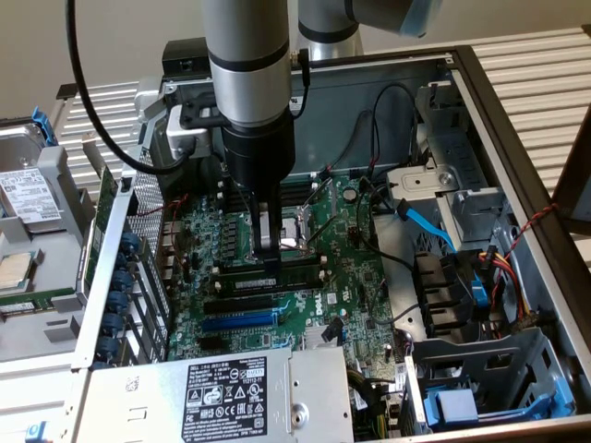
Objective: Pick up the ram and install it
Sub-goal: 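Press down the ram until it locks into place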
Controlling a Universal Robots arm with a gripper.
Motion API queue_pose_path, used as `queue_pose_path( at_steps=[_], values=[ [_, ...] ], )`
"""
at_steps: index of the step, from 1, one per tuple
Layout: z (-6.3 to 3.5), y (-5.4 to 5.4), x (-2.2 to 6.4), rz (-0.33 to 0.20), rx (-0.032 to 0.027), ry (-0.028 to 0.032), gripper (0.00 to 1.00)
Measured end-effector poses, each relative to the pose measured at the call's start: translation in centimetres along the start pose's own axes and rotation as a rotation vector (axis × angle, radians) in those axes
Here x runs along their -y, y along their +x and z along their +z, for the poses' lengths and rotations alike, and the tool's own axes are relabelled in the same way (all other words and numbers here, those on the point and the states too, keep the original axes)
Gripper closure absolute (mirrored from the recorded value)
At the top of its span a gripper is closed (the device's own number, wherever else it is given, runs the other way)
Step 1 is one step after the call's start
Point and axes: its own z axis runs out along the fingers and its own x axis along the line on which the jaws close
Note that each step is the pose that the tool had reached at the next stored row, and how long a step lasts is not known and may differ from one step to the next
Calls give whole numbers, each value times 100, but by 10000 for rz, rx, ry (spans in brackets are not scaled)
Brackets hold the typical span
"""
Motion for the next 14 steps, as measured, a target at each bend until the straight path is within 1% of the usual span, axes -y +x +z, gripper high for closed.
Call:
queue_pose_path(
  at_steps=[2,6,14],
  values=[
    [-37,4,-1,-2,-15,-9,89],
    [-87,6,0,-2,-15,-9,89],
    [-149,10,0,-3,-7,-9,89]
  ],
)
